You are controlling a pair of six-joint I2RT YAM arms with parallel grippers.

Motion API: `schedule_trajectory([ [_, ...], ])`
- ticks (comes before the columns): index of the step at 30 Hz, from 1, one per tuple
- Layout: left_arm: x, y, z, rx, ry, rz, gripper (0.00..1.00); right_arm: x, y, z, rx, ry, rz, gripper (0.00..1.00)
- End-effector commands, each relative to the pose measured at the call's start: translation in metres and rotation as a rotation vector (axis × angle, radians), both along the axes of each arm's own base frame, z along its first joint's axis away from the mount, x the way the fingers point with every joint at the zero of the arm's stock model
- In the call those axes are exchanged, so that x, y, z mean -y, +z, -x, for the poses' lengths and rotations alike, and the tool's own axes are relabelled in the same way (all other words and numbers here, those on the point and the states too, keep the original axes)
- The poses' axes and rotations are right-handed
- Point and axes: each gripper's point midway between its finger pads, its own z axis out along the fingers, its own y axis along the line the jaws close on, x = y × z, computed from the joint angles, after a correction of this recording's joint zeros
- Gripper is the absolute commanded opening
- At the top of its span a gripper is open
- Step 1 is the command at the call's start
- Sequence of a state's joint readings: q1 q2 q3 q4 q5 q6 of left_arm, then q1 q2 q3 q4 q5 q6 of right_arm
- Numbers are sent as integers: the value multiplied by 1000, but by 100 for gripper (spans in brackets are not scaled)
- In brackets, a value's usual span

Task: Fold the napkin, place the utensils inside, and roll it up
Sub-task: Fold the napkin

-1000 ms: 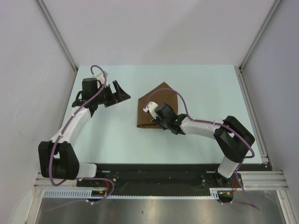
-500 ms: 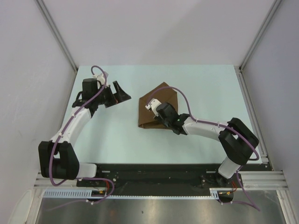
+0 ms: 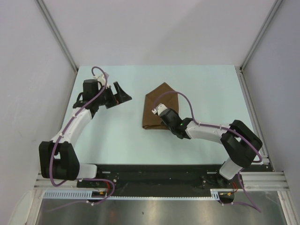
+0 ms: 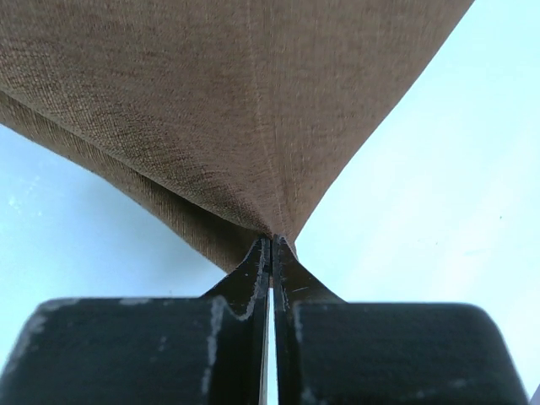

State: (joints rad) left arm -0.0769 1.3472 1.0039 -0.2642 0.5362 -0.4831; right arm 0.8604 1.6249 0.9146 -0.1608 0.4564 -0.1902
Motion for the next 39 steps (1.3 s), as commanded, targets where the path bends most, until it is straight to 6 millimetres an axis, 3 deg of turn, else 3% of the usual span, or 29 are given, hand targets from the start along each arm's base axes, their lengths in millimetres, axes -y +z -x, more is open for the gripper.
schedule_trajectory([
  [1,10,0,2,2,-27,22,100,7,5,6,16,-37,4,0],
  [7,19,-14,2,-23,-30,-13,100,1,0,10,5,-24,-18,0],
  [8,23,-16,1,-22,-29,-29,100,0,-1,11,-1,-23,-26,5],
  [9,24,-22,2,-41,-29,-44,100,-1,1,12,-3,-27,-43,19],
  [11,31,-27,2,-57,-32,-47,100,-2,4,15,-8,-28,-72,34],
  [12,34,-26,0,-58,-29,-29,100,-3,14,16,6,-29,-104,49],
  [16,47,-50,6,-81,7,13,100,0,31,23,-1,-55,-253,70],
  [18,55,-60,7,-98,14,37,99,-5,41,24,-31,-49,-367,73],
  [19,64,-72,12,-124,-5,39,98,7,47,18,-39,-107,-448,75],
  [20,70,-74,9,-111,-16,49,98,1,49,21,-90,-84,-523,76],
  [22,82,-85,12,-131,-42,55,96,16,53,5,-125,-163,-636,79],
  [24,87,-91,12,-141,-48,54,95,12,52,7,-228,-188,-763,80],
  [30,90,-113,18,-176,-53,62,90,29,23,3,-446,-338,-988,80],
  [39,86,-135,34,-220,-66,43,84,23,-3,11,-596,-392,-1154,77],
])
